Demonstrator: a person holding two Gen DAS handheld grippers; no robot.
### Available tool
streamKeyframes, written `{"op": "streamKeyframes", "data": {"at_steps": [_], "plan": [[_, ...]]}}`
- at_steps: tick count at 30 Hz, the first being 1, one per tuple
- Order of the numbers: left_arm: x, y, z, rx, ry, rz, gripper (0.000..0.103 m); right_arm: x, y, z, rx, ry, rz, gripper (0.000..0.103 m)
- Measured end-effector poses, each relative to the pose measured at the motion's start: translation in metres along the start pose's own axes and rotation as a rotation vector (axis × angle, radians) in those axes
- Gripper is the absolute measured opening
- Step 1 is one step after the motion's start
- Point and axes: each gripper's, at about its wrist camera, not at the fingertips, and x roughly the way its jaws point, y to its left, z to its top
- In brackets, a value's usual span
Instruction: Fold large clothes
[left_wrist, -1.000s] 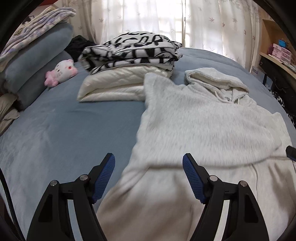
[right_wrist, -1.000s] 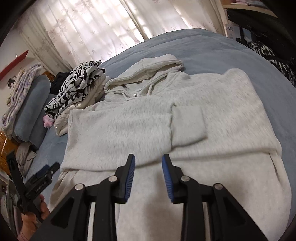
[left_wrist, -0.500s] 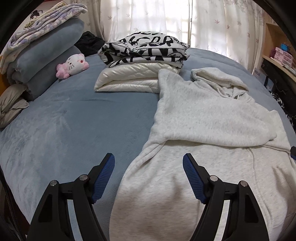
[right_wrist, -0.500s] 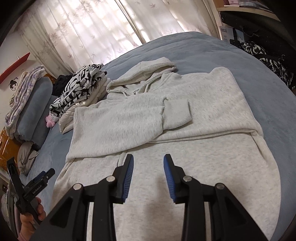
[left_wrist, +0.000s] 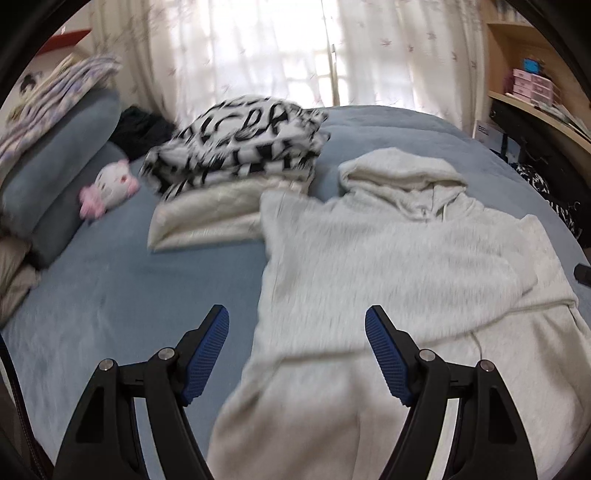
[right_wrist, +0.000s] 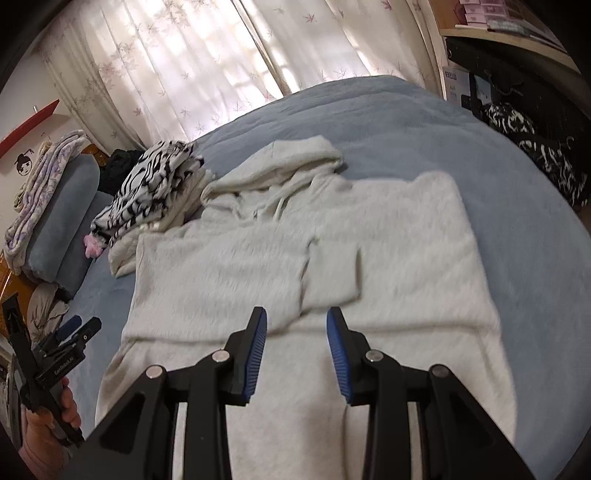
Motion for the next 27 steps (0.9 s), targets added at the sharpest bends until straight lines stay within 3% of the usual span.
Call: {"op": "streamKeyframes", "data": {"at_steps": [9,16,20,22,27], "plan": [[0.039,-0.021,0.112,0.079,-0.032,-0.047,0.075,-0.001,-0.014,0.097,-0.047,-0.043,-0.007,0.034],[0.094,-0.048,0.211,0.029,-0.011,-0.096,0.075,0.023,-0.017,0.174,-0.053,-0.039,0.004,0.037],[0.137,-0.077,0.256,0.005,0.022,-0.124,0.073,0.058,-0.018,0.216,-0.014,-0.039,0.057,0.037],[0.159,-0.094,0.268,0.010,0.047,-0.135,0.062,0.085,-0.017,0.234,0.000,-0.034,0.071,0.037],[0.224,-0.142,0.275,0.089,0.108,-0.087,0.060,0.163,-0.008,0.253,0.011,0.023,0.059,0.037]]}}
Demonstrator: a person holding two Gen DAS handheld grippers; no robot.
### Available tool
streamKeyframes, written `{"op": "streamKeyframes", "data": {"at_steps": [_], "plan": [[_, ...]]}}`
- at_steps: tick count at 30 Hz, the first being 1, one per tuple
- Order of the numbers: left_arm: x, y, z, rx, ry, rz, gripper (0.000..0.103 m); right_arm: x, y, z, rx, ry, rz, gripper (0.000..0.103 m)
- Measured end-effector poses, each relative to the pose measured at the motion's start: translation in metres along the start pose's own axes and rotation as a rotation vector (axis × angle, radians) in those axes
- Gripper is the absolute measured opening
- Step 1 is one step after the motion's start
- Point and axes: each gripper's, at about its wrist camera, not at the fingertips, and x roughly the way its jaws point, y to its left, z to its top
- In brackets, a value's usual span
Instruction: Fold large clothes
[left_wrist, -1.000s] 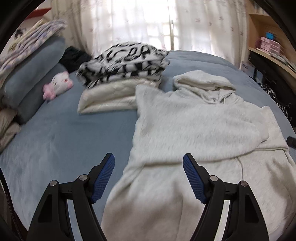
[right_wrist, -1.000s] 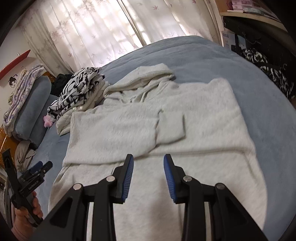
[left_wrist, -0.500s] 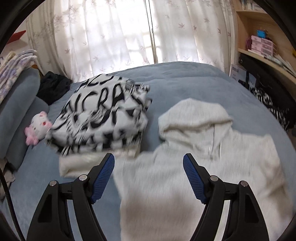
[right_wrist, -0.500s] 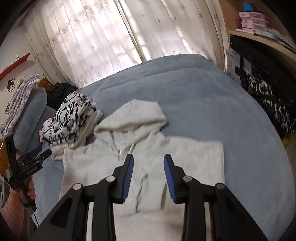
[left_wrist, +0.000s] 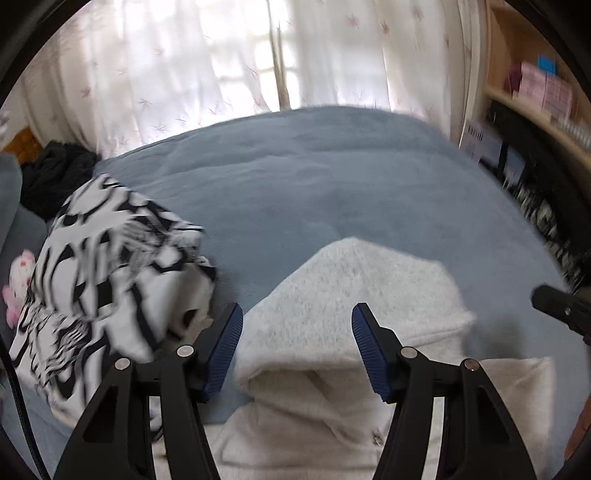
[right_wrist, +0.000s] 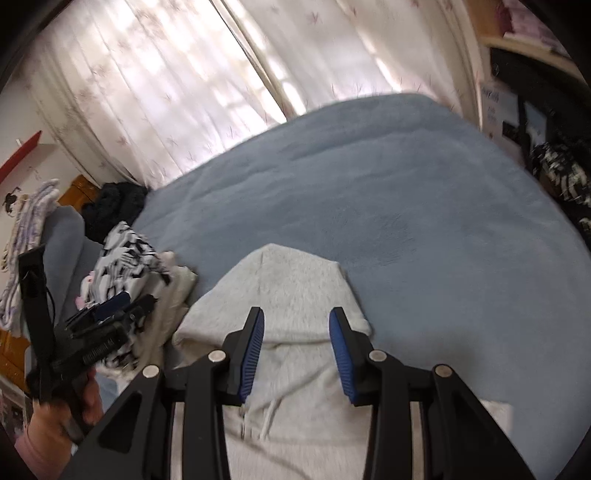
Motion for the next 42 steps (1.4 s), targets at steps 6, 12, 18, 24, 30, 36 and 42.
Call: {"op": "streamKeyframes", "data": {"at_steps": [6,12,18,24,30,36,42], "plan": [[0.073,-0.012,-0.019,0.003,0.114,0.028,0.059,0.081,0.008,-0.007,-0.007,0.085,0.014,0.037],[0.116,0.000,-0.059,-0.015,0.204,0.000,0.059,0.127,-0.002,-0.042,-0.065,0.206,-0.027,0.034],[0.104,-0.005,-0.076,0.059,0.132,-0.009,0.059,0.114,-0.010,-0.066,-0.103,0.194,-0.003,0.035],[0.089,-0.007,-0.062,0.040,0.144,-0.082,0.059,0.083,-0.020,-0.036,-0.071,0.155,0.024,0.038],[0.091,-0.023,-0.048,-0.009,0.151,-0.219,0.059,0.097,-0.066,0.003,0.052,0.165,0.012,0.059],[0.131,-0.033,-0.063,-0.047,0.219,-0.257,0.057,0.136,-0.081,0.024,0.126,0.243,0.125,0.059],[0.128,-0.032,-0.087,-0.019,0.120,-0.275,0.056,0.171,-0.059,0.034,0.072,0.305,0.139,0.059]]}}
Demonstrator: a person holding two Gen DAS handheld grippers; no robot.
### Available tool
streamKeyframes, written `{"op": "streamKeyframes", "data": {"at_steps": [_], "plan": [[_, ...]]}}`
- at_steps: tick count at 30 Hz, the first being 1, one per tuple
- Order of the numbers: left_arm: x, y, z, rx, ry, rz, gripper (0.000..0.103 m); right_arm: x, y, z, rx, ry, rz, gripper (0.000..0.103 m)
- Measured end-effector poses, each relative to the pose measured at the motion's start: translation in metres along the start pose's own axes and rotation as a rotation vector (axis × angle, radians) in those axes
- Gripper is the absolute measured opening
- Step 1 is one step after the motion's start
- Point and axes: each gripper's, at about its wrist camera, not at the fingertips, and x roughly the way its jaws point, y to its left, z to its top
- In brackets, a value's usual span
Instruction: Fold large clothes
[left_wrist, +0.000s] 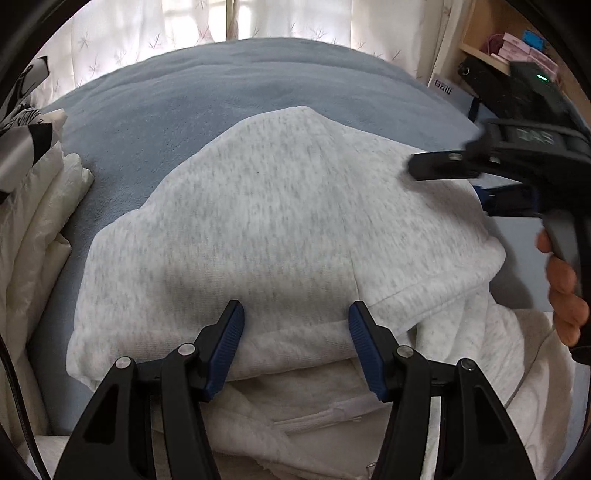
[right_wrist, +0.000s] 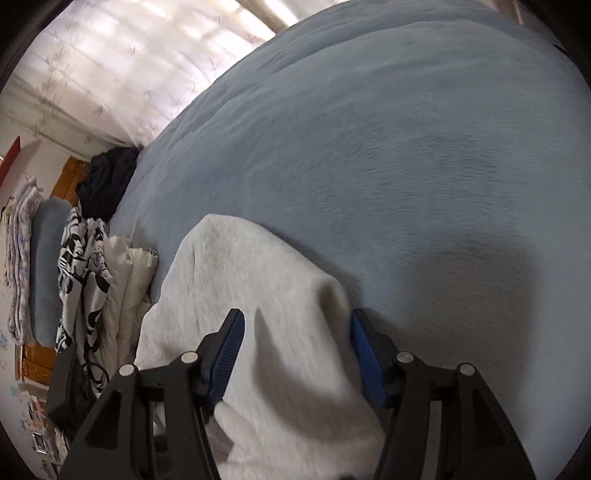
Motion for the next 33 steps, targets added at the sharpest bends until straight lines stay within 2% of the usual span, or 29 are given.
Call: {"op": "streamKeyframes", "data": {"at_steps": [2,4,6,12,15,22,26,30,31,33], "plan": [[0.000,0.000,-0.002,0.001,-0.009,0.004,0.056,0.010,0.004,-0.001,-0.009,0.007,-0.015,0.061],[-0.001,0.000,-0.004,-0.001,-0.013,0.001,0.056,0.012,0.009,-0.004,-0.049,-0.025,-0.040,0.057],[-0.003,0.001,-0.006,-0.006,-0.016,-0.004,0.056,0.007,0.019,-0.010,-0.127,-0.066,-0.050,0.017],[-0.031,0.001,-0.033,-0.020,-0.078,-0.021,0.056,-0.049,0.069,-0.057,-0.463,-0.232,0.018,0.014],[-0.057,0.009,-0.050,-0.039,-0.100,-0.065,0.056,-0.079,0.099,-0.102,-0.642,-0.293,0.024,0.014],[-0.124,0.020,-0.123,0.021,-0.102,-0.083,0.056,-0.122,0.136,-0.214,-0.916,-0.325,0.037,0.014],[-0.161,0.033,-0.173,0.010,-0.105,-0.108,0.059,-0.143,0.140,-0.281,-1.082,-0.315,-0.024,0.014],[-0.184,0.046,-0.228,0.009,-0.064,-0.109,0.059,-0.147,0.132,-0.331,-1.123,-0.261,-0.141,0.018],[-0.190,0.049,-0.242,0.017,-0.054,-0.109,0.059,-0.149,0.129,-0.345,-1.114,-0.253,-0.176,0.019],[-0.202,0.053,-0.263,0.025,-0.042,-0.121,0.059,-0.155,0.123,-0.361,-1.053,-0.244,-0.190,0.019]]}}
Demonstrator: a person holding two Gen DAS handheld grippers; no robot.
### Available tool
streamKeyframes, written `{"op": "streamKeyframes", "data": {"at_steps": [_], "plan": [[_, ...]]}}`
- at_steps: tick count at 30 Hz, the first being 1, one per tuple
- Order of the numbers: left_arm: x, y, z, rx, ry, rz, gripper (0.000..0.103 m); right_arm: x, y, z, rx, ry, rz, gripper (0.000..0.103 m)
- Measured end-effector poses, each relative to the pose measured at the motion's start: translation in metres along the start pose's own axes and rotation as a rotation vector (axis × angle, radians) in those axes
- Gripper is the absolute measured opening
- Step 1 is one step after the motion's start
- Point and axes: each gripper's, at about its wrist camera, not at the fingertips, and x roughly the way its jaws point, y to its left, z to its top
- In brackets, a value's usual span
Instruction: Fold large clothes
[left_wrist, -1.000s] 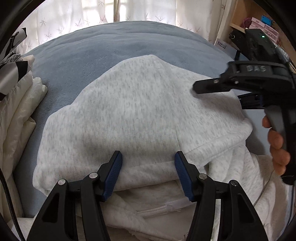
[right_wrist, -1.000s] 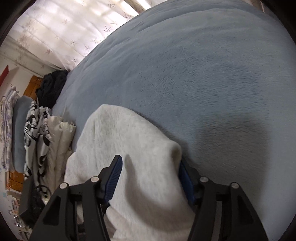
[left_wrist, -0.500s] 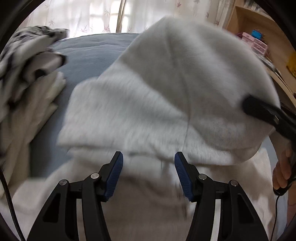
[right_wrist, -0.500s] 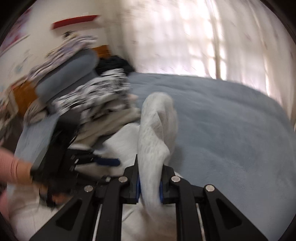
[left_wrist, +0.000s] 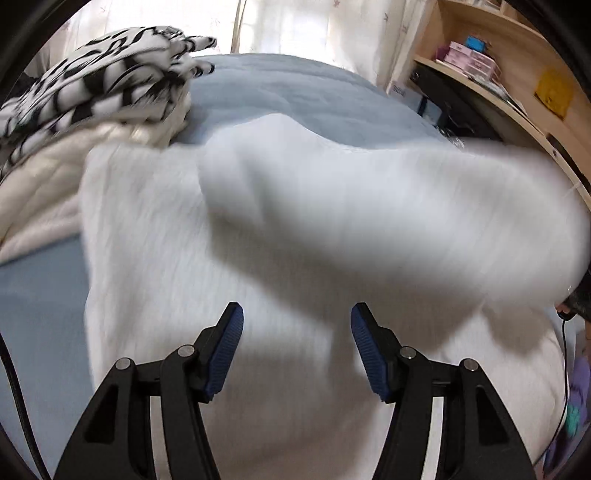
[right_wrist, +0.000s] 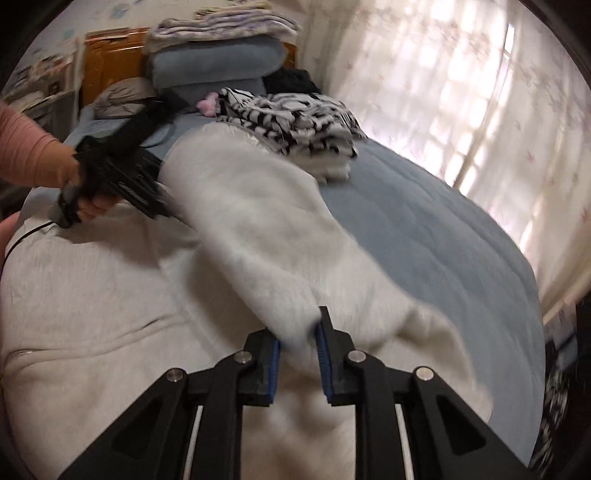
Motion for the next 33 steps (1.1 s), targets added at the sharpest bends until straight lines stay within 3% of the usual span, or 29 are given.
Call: {"op": "streamKeyframes", "data": {"at_steps": [2,4,6,7,9,11,15,19,25,27,33], "plan": [[-0.012,0.005,-0.010,-0.004,0.003,-0.031,0.060,-0.007,0.000,-0.010,0.105,0.021,0.036,0.019],[-0.027,0.012,-0.015,-0.030,0.000,-0.090,0.077,-0.015,0.000,-0.018,0.253,0.035,0.068,0.019],[-0.036,0.022,-0.013,-0.084,-0.024,-0.143,0.083,-0.016,-0.002,-0.022,0.386,0.049,0.089,0.027],[-0.047,0.032,-0.005,-0.110,-0.030,-0.170,0.084,-0.015,-0.005,-0.024,0.470,0.050,0.107,0.031],[-0.049,0.045,-0.002,-0.179,-0.037,-0.220,0.084,-0.013,-0.011,-0.033,0.667,0.032,0.166,0.050],[-0.043,0.050,0.008,-0.232,-0.046,-0.239,0.084,-0.007,-0.018,-0.043,0.824,0.001,0.236,0.056],[-0.020,0.065,0.017,-0.315,-0.032,-0.277,0.084,0.010,-0.027,-0.055,1.053,-0.022,0.315,0.057],[0.020,0.071,0.031,-0.357,-0.018,-0.285,0.084,0.025,-0.031,-0.052,1.138,-0.047,0.319,0.057],[0.065,0.056,0.051,-0.357,-0.018,-0.293,0.084,0.047,-0.030,-0.040,1.119,-0.026,0.274,0.055],[0.077,0.051,0.061,-0.362,-0.023,-0.310,0.084,0.051,-0.031,-0.040,1.128,-0.041,0.285,0.041],[0.076,0.026,0.073,-0.387,-0.078,-0.381,0.084,0.053,-0.043,-0.054,1.189,-0.064,0.311,0.020]]}}
